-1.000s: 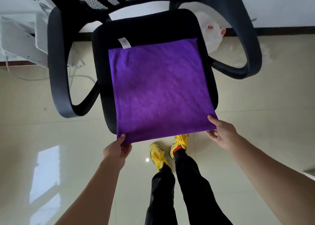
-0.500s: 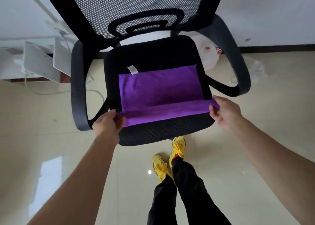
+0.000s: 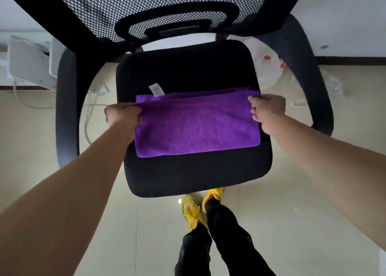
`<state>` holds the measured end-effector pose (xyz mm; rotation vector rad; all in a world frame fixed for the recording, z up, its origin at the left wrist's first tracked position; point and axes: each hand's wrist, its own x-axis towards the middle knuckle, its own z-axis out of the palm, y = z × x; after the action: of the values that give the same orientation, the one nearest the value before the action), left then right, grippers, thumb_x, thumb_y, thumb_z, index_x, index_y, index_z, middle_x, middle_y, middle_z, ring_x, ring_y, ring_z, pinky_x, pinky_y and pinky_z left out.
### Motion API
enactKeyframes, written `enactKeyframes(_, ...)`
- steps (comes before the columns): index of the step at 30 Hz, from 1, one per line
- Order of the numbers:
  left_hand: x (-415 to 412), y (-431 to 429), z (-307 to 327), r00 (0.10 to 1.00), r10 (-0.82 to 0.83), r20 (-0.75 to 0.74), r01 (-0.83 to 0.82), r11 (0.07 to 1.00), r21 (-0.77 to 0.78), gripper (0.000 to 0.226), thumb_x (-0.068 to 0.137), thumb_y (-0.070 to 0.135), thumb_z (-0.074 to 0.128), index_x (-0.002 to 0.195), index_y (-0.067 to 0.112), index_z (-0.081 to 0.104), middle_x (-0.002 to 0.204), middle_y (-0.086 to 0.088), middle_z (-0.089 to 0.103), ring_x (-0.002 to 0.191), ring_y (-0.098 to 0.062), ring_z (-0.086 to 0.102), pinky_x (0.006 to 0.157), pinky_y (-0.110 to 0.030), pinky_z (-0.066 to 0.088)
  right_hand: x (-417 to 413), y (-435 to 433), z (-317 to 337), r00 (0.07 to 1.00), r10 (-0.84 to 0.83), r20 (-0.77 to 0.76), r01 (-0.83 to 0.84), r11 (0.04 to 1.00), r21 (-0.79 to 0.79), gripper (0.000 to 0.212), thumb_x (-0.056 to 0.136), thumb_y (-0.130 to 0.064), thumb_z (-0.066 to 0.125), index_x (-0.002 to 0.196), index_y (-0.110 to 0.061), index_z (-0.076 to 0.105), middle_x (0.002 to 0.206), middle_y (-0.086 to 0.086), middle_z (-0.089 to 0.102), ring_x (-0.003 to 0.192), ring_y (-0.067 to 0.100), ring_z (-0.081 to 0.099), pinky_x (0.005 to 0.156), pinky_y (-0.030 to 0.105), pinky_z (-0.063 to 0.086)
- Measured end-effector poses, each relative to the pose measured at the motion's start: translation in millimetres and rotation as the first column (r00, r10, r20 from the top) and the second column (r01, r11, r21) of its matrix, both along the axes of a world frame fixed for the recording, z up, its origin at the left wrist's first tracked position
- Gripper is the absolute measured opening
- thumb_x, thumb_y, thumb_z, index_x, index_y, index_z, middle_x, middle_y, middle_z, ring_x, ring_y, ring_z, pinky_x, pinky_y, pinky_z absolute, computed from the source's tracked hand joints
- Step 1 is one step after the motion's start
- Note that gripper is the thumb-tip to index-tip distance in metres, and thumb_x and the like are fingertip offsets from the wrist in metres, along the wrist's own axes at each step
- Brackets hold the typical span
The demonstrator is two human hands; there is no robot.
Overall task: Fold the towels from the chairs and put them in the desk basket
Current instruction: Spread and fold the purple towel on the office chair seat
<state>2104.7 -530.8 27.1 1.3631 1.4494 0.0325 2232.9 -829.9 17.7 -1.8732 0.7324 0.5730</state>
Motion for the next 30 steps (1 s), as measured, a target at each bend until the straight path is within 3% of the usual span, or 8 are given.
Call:
enactKeyframes(8,19.3,12.1,-33.5,0.997,0.007,-0.079,0.0,0.996,0.089,0.017,0.084,0.002,0.063,0.071,0.012,0.059,0.062,-0.01,0.059,0.039,-0.014,0.055,0.039,-0.02,0.048,28.9,1.8,-34.9,0.966,0.244,0.087,-0.212,0.938,-0.273,0.028,0.08,-0.031,0.074,0.057,-0.024,0.06,0.059,0.001,0.062,0.056,0.025,0.061,0.065,0.049,0.058)
enactKeyframes(12,18.6,3.6,-32.5,0.98,-0.093,-0.176,0.15,0.926,0.347,0.028,0.08,0.016,0.06,0.107,0.011,0.067,0.095,-0.012,0.071,0.08,-0.024,0.068,0.076,-0.032,0.055,24.8,2.5,-32.7,0.884,0.437,0.166,-0.338,0.843,-0.418,0.009,0.088,-0.03,0.062,0.091,-0.022,0.065,0.087,0.005,0.071,0.078,0.025,0.069,0.079,0.041,0.056)
enactKeyframes(15,7.3,-22.9,-22.1,0.889,-0.413,-0.196,0.445,0.687,0.575,0.029,0.084,0.011,0.054,0.11,0.012,0.065,0.105,-0.012,0.066,0.094,-0.028,0.061,0.083,-0.033,0.047,8.3,11.6,-22.7,0.629,0.679,0.38,-0.397,0.7,-0.594,0.024,0.092,-0.019,0.055,0.114,-0.016,0.063,0.102,0.006,0.067,0.091,0.024,0.063,0.076,0.034,0.05)
enactKeyframes(17,-2.6,-42.2,-29.9,0.702,-0.674,-0.231,0.635,0.446,0.631,0.028,0.082,0.006,0.057,0.108,0.006,0.068,0.108,-0.016,0.064,0.097,-0.034,0.06,0.083,-0.039,0.05,-12.4,27.4,-23.6,0.352,0.826,0.441,-0.53,0.564,-0.633,0.025,0.089,-0.011,0.055,0.112,-0.011,0.066,0.106,0.009,0.065,0.098,0.027,0.061,0.077,0.039,0.053)
enactKeyframes(21,-6.8,-59.7,-58.7,0.357,-0.784,-0.507,0.867,0.075,0.493,0.043,0.09,0.023,0.06,0.131,0.011,0.056,0.139,-0.019,0.048,0.129,-0.039,0.043,0.104,-0.058,0.036,-36.9,44.4,-56.0,-0.02,0.982,0.19,-0.69,0.124,-0.713,0.042,0.095,-0.025,0.046,0.133,-0.012,0.056,0.146,0.011,0.047,0.138,0.028,0.039,0.104,0.046,0.038)
enactKeyframes(24,-4.4,-55.3,-67.2,0.262,-0.743,-0.616,0.923,0.006,0.385,0.06,0.097,0.043,0.043,0.15,0.023,0.026,0.159,-0.014,0.015,0.147,-0.034,0.01,0.114,-0.059,0.012,-21.0,29.4,-70.4,-0.026,0.999,0.027,-0.658,0.004,-0.753,0.056,0.097,-0.041,0.029,0.148,-0.017,0.035,0.159,0.006,0.024,0.148,0.023,0.018,0.116,0.047,0.022)
enactKeyframes(28,-1.7,-45.4,-67.2,0.206,-0.723,-0.659,0.95,-0.014,0.313,0.067,0.095,0.057,0.033,0.152,0.029,0.014,0.161,-0.012,0.001,0.147,-0.035,-0.001,0.114,-0.062,0.007,-2.9,16.7,-69.5,0.151,0.988,-0.017,-0.638,0.084,-0.766,0.059,0.099,-0.042,0.031,0.151,-0.014,0.026,0.16,0.013,0.017,0.149,0.028,0.012,0.117,0.048,0.016)
enactKeyframes(30,-6.9,-47.7,-63.9,0.279,-0.714,-0.642,0.93,0.035,0.366,0.065,0.095,0.055,0.035,0.151,0.025,0.022,0.16,-0.015,0.007,0.147,-0.037,0.004,0.115,-0.061,0.009,-9.0,21.9,-63.0,0.216,0.976,-0.005,-0.605,0.13,-0.785,0.059,0.1,-0.038,0.035,0.152,-0.011,0.024,0.16,0.014,0.015,0.149,0.03,0.01,0.118,0.049,0.016)
